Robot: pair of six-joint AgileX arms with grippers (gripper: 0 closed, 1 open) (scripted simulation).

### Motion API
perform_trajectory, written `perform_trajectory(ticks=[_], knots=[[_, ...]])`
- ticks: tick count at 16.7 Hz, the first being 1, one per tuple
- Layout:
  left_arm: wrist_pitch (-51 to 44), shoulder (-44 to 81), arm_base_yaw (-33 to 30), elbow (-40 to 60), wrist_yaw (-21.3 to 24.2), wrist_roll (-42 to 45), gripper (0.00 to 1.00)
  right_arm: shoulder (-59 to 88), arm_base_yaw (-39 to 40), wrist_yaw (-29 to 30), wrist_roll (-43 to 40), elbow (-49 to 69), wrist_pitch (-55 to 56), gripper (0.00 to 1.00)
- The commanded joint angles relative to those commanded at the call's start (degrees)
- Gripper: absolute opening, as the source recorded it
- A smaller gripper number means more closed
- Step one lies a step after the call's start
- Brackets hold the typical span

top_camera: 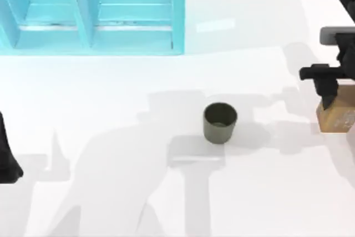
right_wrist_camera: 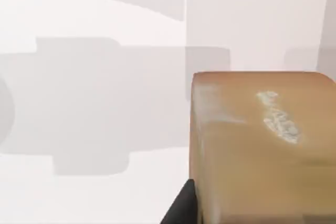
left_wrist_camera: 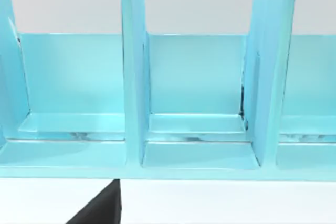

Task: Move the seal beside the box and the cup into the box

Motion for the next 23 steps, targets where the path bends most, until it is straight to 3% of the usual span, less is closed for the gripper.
perform_trajectory(ticks=[4,5,15,23], knots=[[0.00,0.00,0.00,0.00,0.00,0.00,1.00,0.00,0.00,0.00,0.00,0.00,0.00,0.98],[0.00,0.00,0.00,0.00,0.00,0.00,1.00,0.00,0.00,0.00,0.00,0.00,0.00,1.00],[0.00,0.00,0.00,0.00,0.00,0.00,1.00,0.00,0.14,0.01,-0.09,0.90,-0.92,1.00],[0.00,0.00,0.00,0.00,0.00,0.00,1.00,-0.62,-0.11,-0.05,-0.22,18.72,-19.35,1.00]])
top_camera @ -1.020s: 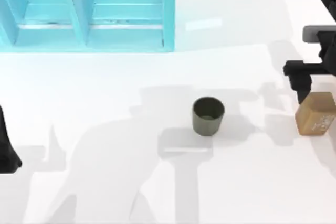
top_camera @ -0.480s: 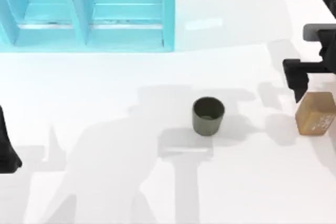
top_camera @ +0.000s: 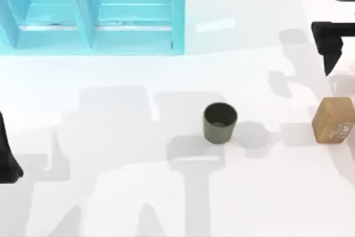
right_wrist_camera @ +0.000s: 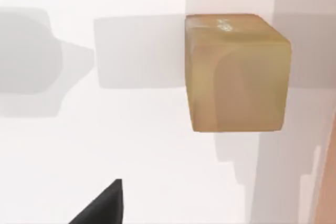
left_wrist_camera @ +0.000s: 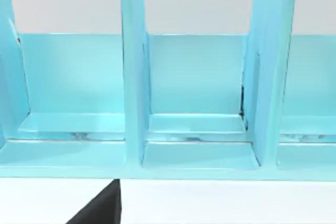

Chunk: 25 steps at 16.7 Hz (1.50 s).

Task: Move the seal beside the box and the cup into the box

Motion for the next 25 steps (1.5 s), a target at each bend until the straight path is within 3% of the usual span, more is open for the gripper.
perform_trajectory(ticks=[8,17,25], knots=[[0.00,0.00,0.00,0.00,0.00,0.00,1.00,0.83,1.04,0.06,0.92,3.31,-2.76,1.00],[0.00,0.00,0.00,0.00,0.00,0.00,1.00,13.92,21.69,-0.09,21.92,8.71,5.09,1.00],[0.00,0.00,0.00,0.00,0.00,0.00,1.00,14.76,22.57,-0.08,22.82,6.59,7.94,1.00]])
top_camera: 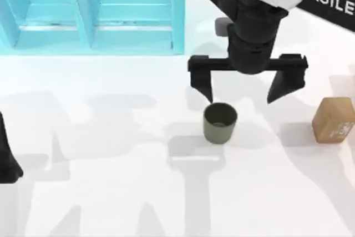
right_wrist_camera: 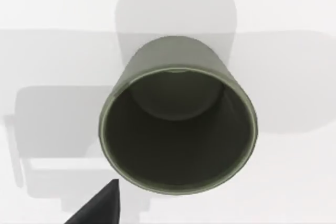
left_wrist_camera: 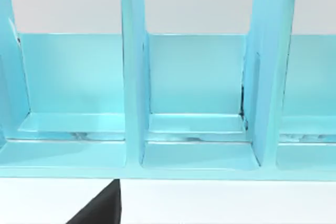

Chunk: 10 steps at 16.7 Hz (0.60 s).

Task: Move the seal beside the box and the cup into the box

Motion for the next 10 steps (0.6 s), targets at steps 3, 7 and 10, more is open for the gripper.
perform_trajectory(ticks=[3,7,10], knots=[[0.00,0.00,0.00,0.00,0.00,0.00,1.00,0.99,0.07,0.01,0.08,-4.93,6.28,1.00],[0.00,0.00,0.00,0.00,0.00,0.00,1.00,2.42,0.22,0.02,0.24,-11.11,13.87,1.00],[0.00,0.00,0.00,0.00,0.00,0.00,1.00,2.52,0.23,0.02,0.25,-11.64,14.40,1.00]])
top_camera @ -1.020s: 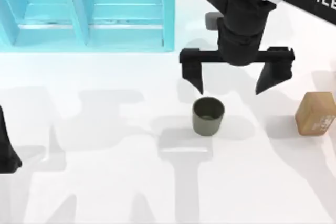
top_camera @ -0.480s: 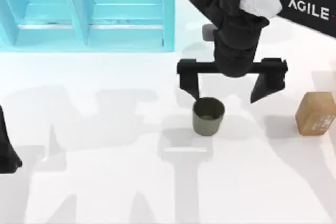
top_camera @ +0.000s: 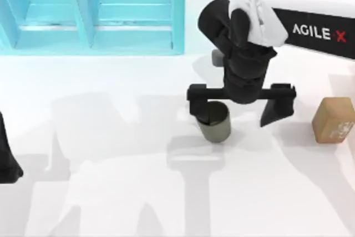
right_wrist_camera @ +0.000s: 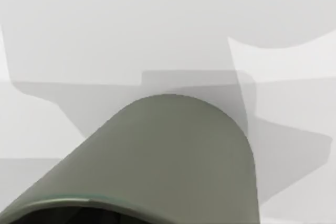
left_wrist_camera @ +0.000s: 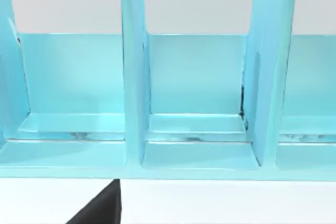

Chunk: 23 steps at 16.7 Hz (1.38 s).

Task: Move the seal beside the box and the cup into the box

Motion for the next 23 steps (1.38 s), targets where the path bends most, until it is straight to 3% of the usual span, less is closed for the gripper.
perform_trajectory(ticks=[1,14,23], knots=[[0.00,0.00,0.00,0.00,0.00,0.00,1.00,0.00,0.00,0.00,0.00,0.00,0.00,1.00],[0.00,0.00,0.00,0.00,0.00,0.00,1.00,0.00,0.00,0.00,0.00,0.00,0.00,0.02],[0.00,0.00,0.00,0.00,0.00,0.00,1.00,-0.06,-0.11,0.00,0.04,-0.01,-0.01,0.00]])
